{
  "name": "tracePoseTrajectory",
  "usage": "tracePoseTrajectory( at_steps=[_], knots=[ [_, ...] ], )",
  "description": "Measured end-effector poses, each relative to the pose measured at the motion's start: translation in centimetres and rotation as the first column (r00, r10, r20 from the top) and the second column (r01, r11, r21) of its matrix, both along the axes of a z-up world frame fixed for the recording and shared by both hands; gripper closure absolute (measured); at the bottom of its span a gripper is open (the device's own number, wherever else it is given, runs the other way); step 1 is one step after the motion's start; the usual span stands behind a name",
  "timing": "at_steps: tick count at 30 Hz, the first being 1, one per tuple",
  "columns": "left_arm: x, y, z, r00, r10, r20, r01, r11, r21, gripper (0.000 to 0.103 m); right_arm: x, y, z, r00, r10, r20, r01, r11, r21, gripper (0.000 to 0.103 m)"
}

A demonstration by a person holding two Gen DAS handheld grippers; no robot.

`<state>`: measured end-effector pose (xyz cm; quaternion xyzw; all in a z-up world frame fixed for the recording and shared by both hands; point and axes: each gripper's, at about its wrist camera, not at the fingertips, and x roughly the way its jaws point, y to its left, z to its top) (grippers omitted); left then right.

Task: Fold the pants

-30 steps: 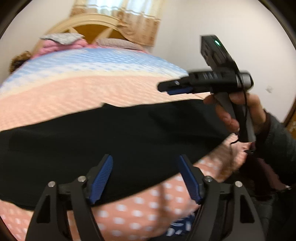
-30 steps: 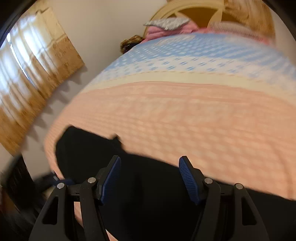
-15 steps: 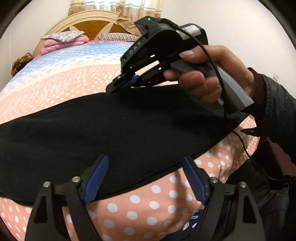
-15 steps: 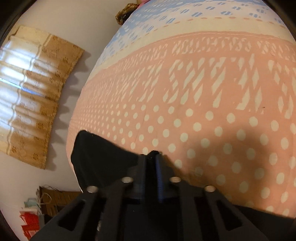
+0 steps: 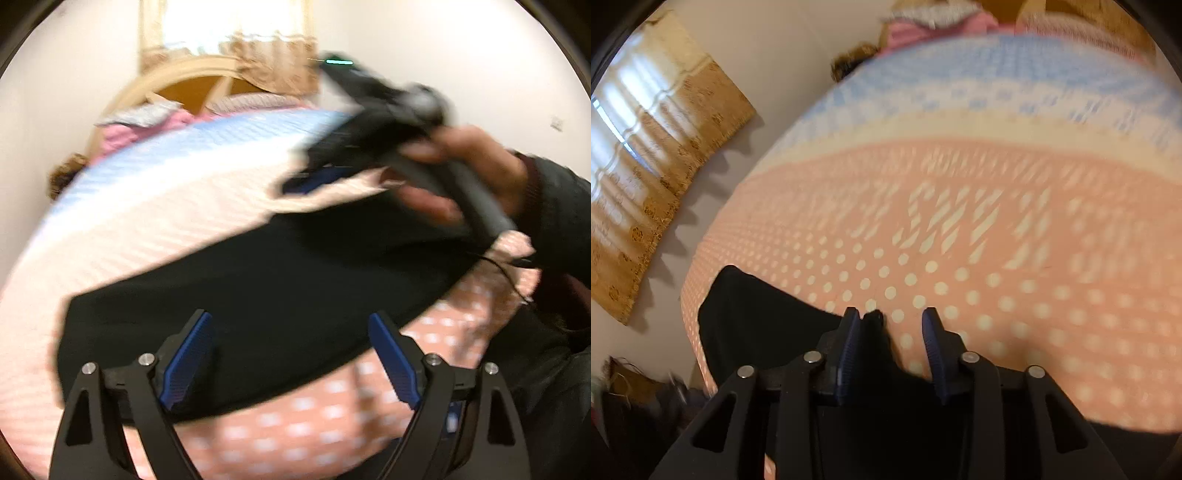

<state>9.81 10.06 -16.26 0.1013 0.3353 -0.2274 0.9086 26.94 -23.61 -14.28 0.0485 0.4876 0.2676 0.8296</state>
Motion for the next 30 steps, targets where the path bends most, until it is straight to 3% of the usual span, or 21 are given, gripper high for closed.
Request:
tracePoseTrajectory(
  at_steps=[3, 6, 7, 10, 13, 15, 26, 30],
  knots=[
    [1.0, 3.8, 0.3, 0.992, 0.126, 0.017, -0.126, 0.992, 0.005, 0.009, -3.5, -1.1, 1.7, 0.997, 0.006, 0.083, -0.003, 0.999, -0.039, 0.066],
    [2.6, 7.9, -0.4, 0.958, 0.287, -0.017, -0.287, 0.957, -0.035, 0.009, -6.9, -1.1, 1.9, 0.990, 0.032, 0.136, -0.022, 0.997, -0.079, 0.066],
    [3.4, 9.5, -1.1, 0.928, 0.369, -0.042, -0.371, 0.928, -0.036, 0.009, -8.3, -0.7, 1.5, 0.987, 0.048, 0.151, -0.032, 0.994, -0.102, 0.066],
    [4.7, 12.0, -3.1, 0.864, 0.485, -0.133, -0.493, 0.869, -0.037, 0.009, -11.2, 0.6, 0.1, 0.977, 0.078, 0.196, -0.041, 0.981, -0.190, 0.066],
    [5.0, 12.5, -4.5, 0.848, 0.497, -0.182, -0.513, 0.857, -0.046, 0.009, -12.6, 1.4, -1.9, 0.976, 0.096, 0.195, -0.040, 0.962, -0.270, 0.066],
    [5.0, 12.2, -4.6, 0.851, 0.495, -0.174, -0.509, 0.860, -0.041, 0.006, -13.2, 1.5, -3.2, 0.976, 0.103, 0.192, -0.042, 0.954, -0.298, 0.066],
    [4.3, 12.0, -5.0, 0.850, 0.495, -0.178, -0.509, 0.860, -0.039, 0.003, -15.8, 2.0, -4.2, 0.948, 0.091, 0.306, 0.021, 0.939, -0.343, 0.064],
    [4.1, 11.9, -4.4, 0.831, 0.523, -0.188, -0.537, 0.843, -0.031, 0.003, -15.9, 1.8, -4.1, 0.950, 0.080, 0.302, 0.024, 0.945, -0.327, 0.064]
  ],
)
